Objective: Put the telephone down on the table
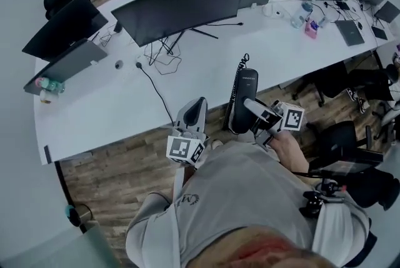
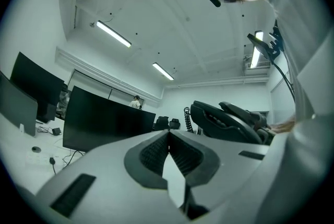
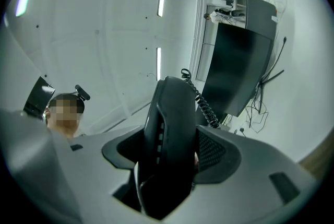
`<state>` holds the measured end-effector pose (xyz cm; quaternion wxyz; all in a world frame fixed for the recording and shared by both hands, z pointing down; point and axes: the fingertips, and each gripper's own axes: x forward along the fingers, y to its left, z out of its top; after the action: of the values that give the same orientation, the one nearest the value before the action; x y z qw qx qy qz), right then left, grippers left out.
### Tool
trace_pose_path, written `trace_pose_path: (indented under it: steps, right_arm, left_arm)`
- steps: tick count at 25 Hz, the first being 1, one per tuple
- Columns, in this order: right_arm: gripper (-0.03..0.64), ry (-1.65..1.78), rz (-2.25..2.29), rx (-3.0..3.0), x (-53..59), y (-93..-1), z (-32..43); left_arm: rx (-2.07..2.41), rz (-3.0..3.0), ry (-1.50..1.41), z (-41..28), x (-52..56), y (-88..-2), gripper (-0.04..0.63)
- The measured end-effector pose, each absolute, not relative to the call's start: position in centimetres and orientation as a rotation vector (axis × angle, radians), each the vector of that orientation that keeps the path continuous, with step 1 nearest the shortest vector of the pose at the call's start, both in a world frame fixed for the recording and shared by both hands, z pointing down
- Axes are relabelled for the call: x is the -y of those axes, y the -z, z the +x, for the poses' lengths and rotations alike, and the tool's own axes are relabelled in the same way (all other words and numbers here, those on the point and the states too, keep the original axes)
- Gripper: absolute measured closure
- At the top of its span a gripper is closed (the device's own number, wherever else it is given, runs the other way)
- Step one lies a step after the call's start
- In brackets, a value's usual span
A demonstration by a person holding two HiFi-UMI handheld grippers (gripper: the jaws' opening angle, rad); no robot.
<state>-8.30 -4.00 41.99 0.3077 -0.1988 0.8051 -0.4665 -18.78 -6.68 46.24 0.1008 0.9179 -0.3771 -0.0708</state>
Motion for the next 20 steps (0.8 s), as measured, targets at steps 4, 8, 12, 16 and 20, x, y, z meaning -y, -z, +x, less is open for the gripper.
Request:
trace_pose_path:
  steps: [4,8,12,16,20]
  right_arm:
    - [0.321,1.285,-0.422,-2.161,6.1,-42.5,-11.0]
    - [0.321,1.341,-0.321,-2.180,8.8,-43.1,-12.9]
    - [0.321,1.376,-0.287,-2.192,12.2,-45.0,-12.7]
    - [0.321,1.370,-0.242,-2.223,15.8,-45.0,-12.1]
    - [0.321,1.402,-0.204,-2.237,19.3,-45.0,-10.9]
  left_arm:
    - [1.247,2.642,0.198,-21.8,7.7,-47.3,0.584]
    - [1.402,2.574,0.181,-24.8,10.0,-47.6,0.584]
    - [1.509,2.521,0.161,-26.1,12.6,-47.3,0.584]
    - [1.611,2.462,0.182,-26.1,15.7,-46.0,0.584]
    - [1.766,2.394,0.200,-26.1,19.2,-44.2,0.584]
